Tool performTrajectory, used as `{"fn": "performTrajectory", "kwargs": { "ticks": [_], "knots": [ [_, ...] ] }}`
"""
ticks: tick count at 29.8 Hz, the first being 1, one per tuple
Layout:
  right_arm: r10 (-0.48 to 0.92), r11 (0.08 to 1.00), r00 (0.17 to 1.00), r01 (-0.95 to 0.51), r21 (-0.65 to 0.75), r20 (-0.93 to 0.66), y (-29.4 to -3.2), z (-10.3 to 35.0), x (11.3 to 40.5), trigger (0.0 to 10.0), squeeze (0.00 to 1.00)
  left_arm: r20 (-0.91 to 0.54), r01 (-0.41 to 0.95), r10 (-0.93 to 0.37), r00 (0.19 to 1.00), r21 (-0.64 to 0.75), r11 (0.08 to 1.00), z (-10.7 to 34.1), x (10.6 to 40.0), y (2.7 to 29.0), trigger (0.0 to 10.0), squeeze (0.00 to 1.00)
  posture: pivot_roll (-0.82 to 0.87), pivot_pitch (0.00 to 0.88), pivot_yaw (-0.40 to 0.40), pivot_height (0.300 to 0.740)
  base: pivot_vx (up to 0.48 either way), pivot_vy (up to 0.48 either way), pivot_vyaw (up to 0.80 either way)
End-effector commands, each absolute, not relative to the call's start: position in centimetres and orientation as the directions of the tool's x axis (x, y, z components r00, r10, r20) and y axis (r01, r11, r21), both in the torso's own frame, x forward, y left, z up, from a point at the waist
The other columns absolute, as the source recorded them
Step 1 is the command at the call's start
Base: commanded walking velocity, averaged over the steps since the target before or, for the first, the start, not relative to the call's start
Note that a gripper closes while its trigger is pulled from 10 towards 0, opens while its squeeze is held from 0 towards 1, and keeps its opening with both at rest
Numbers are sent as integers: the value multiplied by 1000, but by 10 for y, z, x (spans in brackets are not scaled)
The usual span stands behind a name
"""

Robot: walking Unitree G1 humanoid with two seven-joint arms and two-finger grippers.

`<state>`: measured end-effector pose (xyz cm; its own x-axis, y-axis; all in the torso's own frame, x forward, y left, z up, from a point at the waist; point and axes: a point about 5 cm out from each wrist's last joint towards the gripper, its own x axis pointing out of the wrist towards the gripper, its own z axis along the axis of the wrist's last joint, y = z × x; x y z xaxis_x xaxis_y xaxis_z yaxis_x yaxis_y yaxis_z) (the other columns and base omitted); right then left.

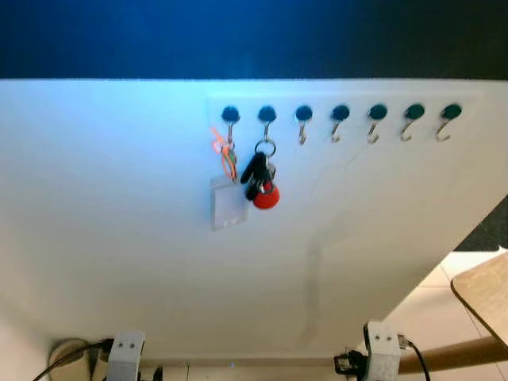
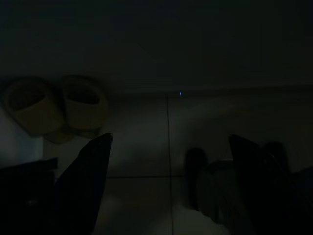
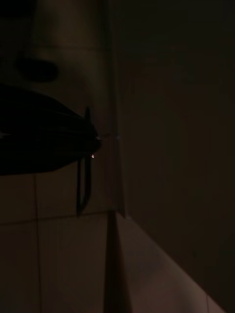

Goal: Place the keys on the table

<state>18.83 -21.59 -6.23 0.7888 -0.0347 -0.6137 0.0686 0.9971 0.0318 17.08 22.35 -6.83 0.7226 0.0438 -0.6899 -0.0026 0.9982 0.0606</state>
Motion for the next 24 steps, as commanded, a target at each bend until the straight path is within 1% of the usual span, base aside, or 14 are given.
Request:
{"fn": "performTrajectory", "kwargs": {
  "ticks": [1, 2, 5, 8, 9, 10, 11, 13, 15, 18, 19, 20, 22, 24],
  "knots": [
    [-44, 998, 771, 63, 7, -635, -218, -65, 185, 8078, 0, -684, -11, 26, 729, 27, 1000, -71, 169, 215, 10000, 0, 8, 62, -2, 740, 0, 0, 0],
    [-35, 999, 765, 49, 3, -643, -218, -66, 185, 10000, 0, -662, -2, 3, 750, 2, 1000, -70, 172, 209, 10000, 0, 14, 60, -10, 740, 0, 0, 0],
    [-16, 1000, 752, 29, 10, -659, -215, -68, 185, 10000, 0, -650, 10, -9, 760, -3, 1000, -70, 174, 206, 10000, 0, 15, 59, -13, 740, 0, 0, 0],
    [82, 997, 710, -54, 62, -700, -203, -74, 180, 10000, 0, -653, 27, -11, 757, 14, 1000, -71, 174, 204, 10000, 0, 23, 54, -22, 740, 0, 0, 0],
    [123, 992, 695, -103, 71, -709, -198, -76, 178, 10000, 0, -657, 43, -20, 753, 19, 999, -72, 173, 202, 10000, 0, 26, 52, -24, 740, 0, 0, 0],
    [131, 991, 691, -117, 69, -711, -197, -76, 178, 10000, 0, -659, 48, -25, 752, 17, 999, -72, 173, 202, 10000, 0, 26, 52, -24, 740, 0, 0, 0],
    [131, 991, 691, -117, 69, -711, -197, -76, 178, 10000, 0, -659, 48, -25, 752, 17, 999, -72, 173, 202, 10000, 0, 26, 52, -24, 740, 0, 0, 0],
    [34, 999, 698, -38, 9, -716, -207, -75, 181, 10000, 0, -657, 49, -24, 753, 20, 999, -72, 173, 201, 10000, 0, 27, 49, -26, 740, 0, 0, 0],
    [-5, 1000, 698, 3, -4, -716, -210, -74, 183, 10000, 0, -654, 44, -21, 757, 19, 999, -72, 173, 201, 10000, 0, 25, 50, -25, 740, 0, 0, 0],
    [23, 1000, 692, -6, 26, -721, -208, -75, 184, 10000, 0, -651, 43, -22, 759, 16, 999, -72, 174, 201, 10000, 0, 27, 50, -23, 740, 0, 0, 0],
    [79, 996, 658, -75, 39, -749, -201, -78, 182, 10000, 0, -667, 70, -49, 743, 5, 998, -73, 175, 199, 10000, 0, 32, 56, -26, 740, 0, 0, 0],
    [89, 995, 648, -99, 32, -756, -200, -78, 181, 10000, 0, -672, 80, -56, 738, 4, 997, -74, 175, 198, 10000, 0, 33, 57, -26, 740, 0, 0, 0],
    [80, 994, 649, -104, 16, -757, -200, -78, 182, 10000, 0, -675, 86, -57, 736, 10, 996, -74, 175, 199, 10000, 0, 36, 57, -30, 740, 0, 0, 0],
    [36, 999, 666, -51, 3, -745, -204, -76, 184, 10000, 0, -669, 67, -26, 743, 36, 997, -73, 176, 200, 10000, 0, 43, 54, -33, 740, 0, 0, 0]
  ]
}}
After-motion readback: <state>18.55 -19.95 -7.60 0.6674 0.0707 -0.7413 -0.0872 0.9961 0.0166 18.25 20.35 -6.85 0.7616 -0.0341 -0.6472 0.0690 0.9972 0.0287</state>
